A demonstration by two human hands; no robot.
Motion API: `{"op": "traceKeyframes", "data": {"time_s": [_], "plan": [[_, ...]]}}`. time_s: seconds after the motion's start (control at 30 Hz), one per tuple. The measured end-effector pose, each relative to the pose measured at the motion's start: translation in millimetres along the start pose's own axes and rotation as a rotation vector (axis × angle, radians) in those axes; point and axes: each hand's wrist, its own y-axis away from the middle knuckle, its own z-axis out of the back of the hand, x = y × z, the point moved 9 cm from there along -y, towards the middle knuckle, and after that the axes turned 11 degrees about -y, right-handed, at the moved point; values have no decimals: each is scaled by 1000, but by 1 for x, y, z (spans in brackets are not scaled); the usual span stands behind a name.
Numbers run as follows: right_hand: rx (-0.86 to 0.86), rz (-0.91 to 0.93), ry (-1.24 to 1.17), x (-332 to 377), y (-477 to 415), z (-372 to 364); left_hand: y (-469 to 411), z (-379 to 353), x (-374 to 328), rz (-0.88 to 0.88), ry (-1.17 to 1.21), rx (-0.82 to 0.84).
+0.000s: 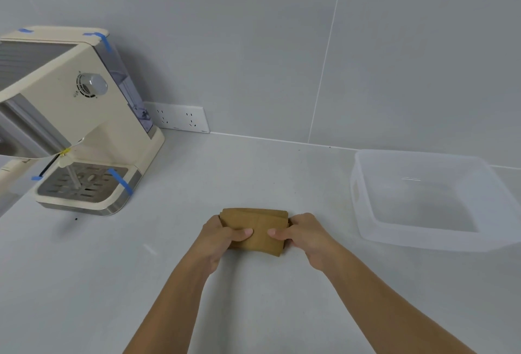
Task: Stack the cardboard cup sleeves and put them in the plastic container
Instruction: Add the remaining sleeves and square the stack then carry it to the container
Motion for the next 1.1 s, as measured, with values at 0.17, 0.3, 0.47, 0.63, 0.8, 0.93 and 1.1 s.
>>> {"op": "traceKeyframes", "data": {"time_s": [0.17, 0.3, 0.47, 0.63, 0.8, 0.93, 1.1], "plan": [[1, 167, -7, 7, 6, 1, 19, -2, 0, -148, 90, -93], [32, 266, -4, 6, 8, -2, 34, -7, -1, -304, 115, -160], [95, 322, -132, 3, 12, -9, 40, -12, -8, -375, 135, -126], [83, 328, -305, -1, 15, -16, 37, -4, -3, -340, 280, -243], [-151, 401, -268, 3, 14, -9, 39, 1, -6, -319, 196, -495], [-207, 430, -239, 3, 11, -5, 36, 2, -8, -334, 246, -518], [-219, 409, -335, -1, 9, -6, 31, -5, -11, -330, 249, -383]]}}
